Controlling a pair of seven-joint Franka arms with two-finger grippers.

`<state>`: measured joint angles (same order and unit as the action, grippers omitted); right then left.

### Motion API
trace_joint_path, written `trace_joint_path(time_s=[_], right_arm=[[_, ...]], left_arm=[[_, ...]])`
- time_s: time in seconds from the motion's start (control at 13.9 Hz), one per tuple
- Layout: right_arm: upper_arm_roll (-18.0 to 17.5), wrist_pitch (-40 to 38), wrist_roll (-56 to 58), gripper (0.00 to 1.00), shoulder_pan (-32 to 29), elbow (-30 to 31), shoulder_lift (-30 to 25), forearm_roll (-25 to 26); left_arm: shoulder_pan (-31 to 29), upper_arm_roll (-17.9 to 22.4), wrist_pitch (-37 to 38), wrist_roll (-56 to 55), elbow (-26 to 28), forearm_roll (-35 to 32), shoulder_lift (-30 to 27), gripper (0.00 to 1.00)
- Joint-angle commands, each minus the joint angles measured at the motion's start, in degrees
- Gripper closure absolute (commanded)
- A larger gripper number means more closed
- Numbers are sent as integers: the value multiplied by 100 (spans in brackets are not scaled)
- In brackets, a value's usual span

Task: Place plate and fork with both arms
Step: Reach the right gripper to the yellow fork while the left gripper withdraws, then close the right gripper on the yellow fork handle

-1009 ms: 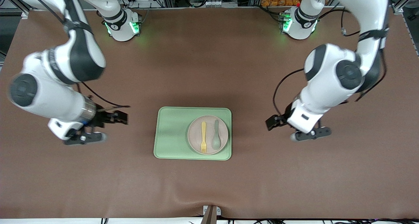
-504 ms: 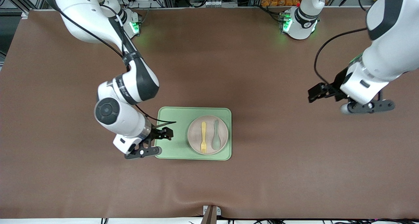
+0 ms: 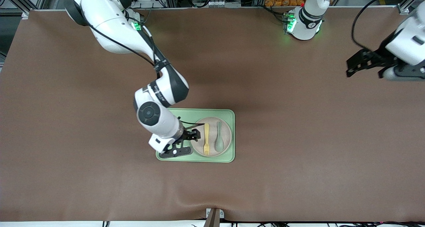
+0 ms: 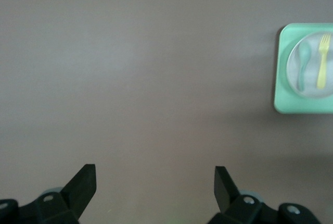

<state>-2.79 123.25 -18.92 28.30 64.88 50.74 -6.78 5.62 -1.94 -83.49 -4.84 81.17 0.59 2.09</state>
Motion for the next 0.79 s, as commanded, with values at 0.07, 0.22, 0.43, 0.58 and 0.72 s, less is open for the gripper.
trace_joint_path(time_s=[0.07, 0.22, 0.43, 0.58, 0.72], right_arm=[[94, 41, -164, 28, 210, -344, 296, -34], [103, 76, -191, 30, 316, -344, 375, -16], [217, 296, -191, 30, 474, -335, 559, 63], [296, 314, -191, 30, 553, -318, 621, 80], [314, 314, -191, 30, 562, -300, 647, 107]], left_arm=[[-210, -26, 430, 326, 127, -41, -393, 0], [-219, -26, 527, 317, 189, -33, -481, 0], [-404, -35, 510, 317, 426, -6, -709, 0], [-421, -26, 492, 317, 426, -6, -719, 0], [-579, 18, 440, 326, 409, -15, -701, 0]])
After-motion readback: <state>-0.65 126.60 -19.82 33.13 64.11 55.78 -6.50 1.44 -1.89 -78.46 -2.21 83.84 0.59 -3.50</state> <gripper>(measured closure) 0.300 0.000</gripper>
